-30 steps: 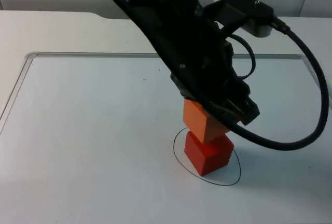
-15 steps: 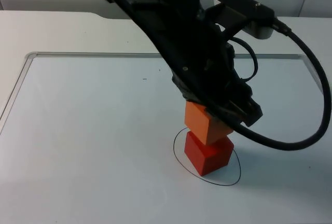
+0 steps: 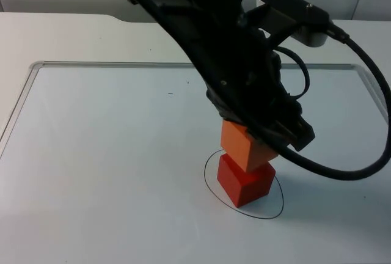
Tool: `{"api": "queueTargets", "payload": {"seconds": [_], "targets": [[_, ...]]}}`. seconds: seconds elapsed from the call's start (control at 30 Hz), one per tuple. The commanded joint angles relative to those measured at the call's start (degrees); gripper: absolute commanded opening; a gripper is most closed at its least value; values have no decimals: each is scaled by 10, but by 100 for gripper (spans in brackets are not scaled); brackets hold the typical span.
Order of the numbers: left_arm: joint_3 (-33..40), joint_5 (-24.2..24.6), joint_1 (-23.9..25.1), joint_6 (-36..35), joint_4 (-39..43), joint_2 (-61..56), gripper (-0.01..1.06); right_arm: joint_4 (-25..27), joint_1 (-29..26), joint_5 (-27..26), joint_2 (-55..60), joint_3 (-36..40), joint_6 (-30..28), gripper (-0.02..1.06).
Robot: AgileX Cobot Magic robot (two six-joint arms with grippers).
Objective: Pick up one cube with the left hand and another cube with the right hand. First place the cube in the right hand at the target position, then stack the cube in the left hand on top.
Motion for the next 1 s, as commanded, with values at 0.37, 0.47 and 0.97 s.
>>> {"api": "queueTargets", "payload": {"seconds": [0.37,0.47,0.97], "targets": [[4,-12,-5,-10,10,4,4,-4,2,8,-2,3,0,105],[4,-12,-5,-10,7,6,4,-4,2,8,-2,3,0,105],[10,-14,-10,-18,7,15,4,-4,2,8,-2,3,0,105]]}}
